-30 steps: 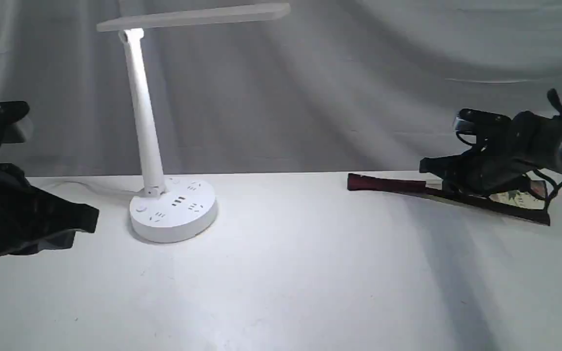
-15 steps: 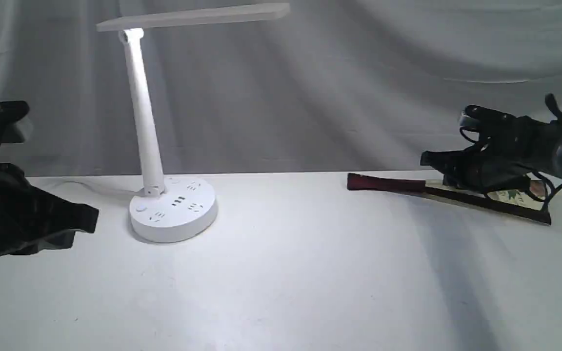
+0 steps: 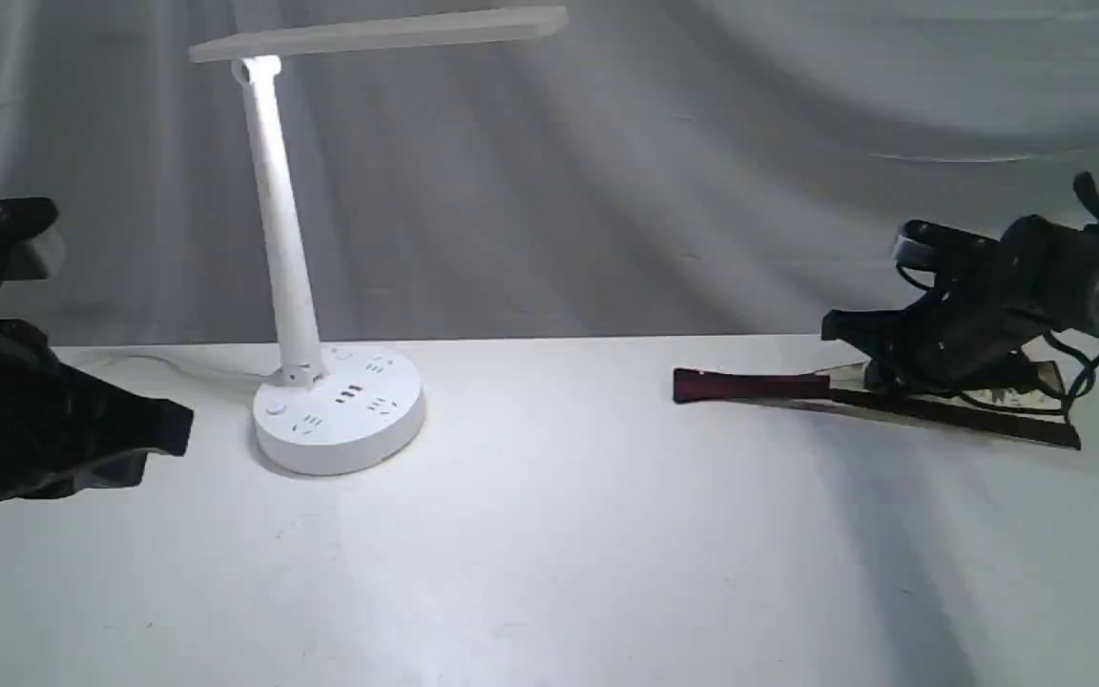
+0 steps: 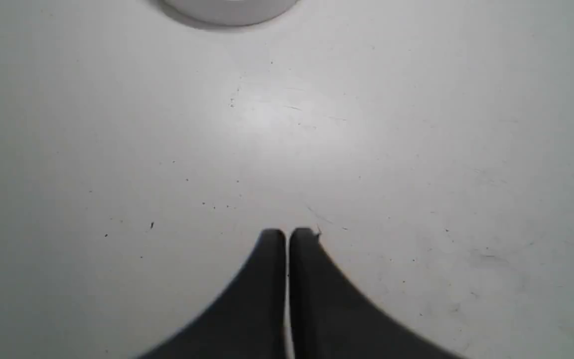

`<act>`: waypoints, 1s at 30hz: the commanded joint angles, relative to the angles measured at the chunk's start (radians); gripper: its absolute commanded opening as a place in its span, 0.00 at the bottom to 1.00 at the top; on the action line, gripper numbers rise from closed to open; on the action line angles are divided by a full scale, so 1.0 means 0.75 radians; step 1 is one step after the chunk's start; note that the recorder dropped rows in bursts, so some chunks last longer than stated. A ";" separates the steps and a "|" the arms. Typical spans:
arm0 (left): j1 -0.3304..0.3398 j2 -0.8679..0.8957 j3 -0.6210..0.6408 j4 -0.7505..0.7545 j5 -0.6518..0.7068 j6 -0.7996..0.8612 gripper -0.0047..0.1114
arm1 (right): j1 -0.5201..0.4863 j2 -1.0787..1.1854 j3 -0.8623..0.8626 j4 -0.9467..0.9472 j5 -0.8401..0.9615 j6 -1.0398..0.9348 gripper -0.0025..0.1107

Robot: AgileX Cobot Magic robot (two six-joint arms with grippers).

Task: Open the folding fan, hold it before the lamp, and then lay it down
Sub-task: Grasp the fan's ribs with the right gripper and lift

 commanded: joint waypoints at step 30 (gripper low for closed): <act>-0.006 0.000 -0.011 -0.002 0.006 0.049 0.04 | 0.357 -0.059 0.008 0.001 0.702 -0.360 0.14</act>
